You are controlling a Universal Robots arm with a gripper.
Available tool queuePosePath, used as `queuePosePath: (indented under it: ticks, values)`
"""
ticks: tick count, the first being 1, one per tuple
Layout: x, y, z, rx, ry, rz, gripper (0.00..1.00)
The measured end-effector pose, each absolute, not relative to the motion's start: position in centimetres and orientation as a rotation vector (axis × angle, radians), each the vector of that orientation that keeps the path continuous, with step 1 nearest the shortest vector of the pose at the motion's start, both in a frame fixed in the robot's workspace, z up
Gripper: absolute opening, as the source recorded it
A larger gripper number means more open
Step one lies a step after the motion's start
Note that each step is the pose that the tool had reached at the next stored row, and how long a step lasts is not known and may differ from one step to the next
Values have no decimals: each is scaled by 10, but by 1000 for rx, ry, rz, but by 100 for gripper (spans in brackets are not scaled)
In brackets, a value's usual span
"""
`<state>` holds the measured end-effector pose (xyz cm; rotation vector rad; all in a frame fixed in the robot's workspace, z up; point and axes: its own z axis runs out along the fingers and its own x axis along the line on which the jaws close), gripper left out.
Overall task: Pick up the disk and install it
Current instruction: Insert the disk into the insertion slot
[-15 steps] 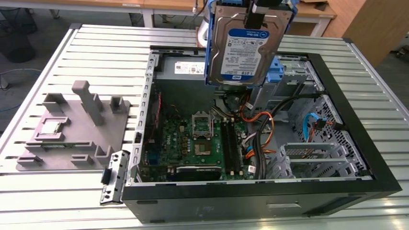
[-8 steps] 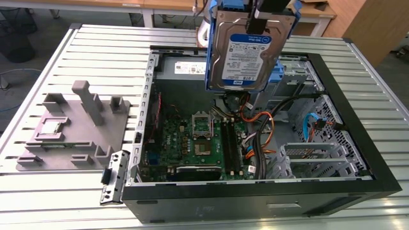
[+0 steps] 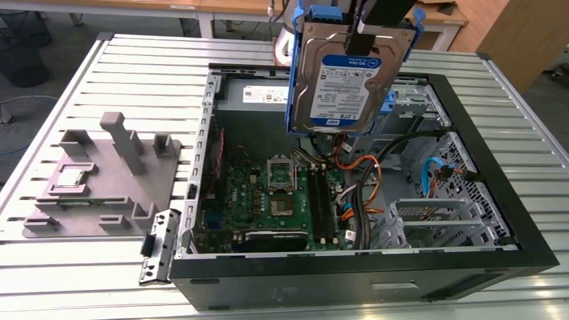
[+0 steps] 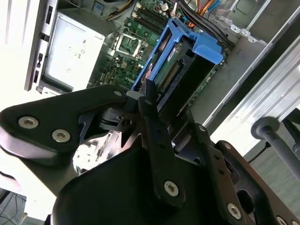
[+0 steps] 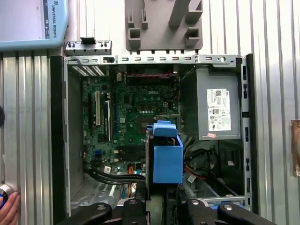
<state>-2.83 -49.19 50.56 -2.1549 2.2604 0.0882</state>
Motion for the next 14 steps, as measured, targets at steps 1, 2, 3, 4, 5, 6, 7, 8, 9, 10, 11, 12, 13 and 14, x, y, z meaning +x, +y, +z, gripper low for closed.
queuePosePath:
  ticks: [1, 2, 3, 4, 5, 6, 7, 8, 9, 10, 11, 12, 13, 14]
  values:
    - [-28, -492, 506, -2155, 2260, 88, 35]
    - [-28, -492, 506, -2155, 2260, 88, 35]
    - [-28, -492, 506, -2155, 2260, 88, 35]
    - [-28, -492, 506, -2155, 2260, 88, 35]
    - [-28, -492, 506, -2155, 2260, 88, 35]
    - [-28, -492, 506, -2155, 2260, 88, 35]
    - [-27, -492, 506, -2155, 2260, 88, 35]
    - [-27, -492, 506, -2155, 2260, 88, 35]
    - [-26, -492, 506, -2155, 2260, 88, 35]
    - [-24, -492, 506, -2155, 2260, 88, 35]
    - [-23, -492, 506, -2155, 2260, 88, 35]
    - [-21, -492, 506, -2155, 2260, 88, 35]
    - [-20, -492, 506, -2155, 2260, 88, 35]
    - [-18, -492, 506, -2155, 2260, 88, 35]
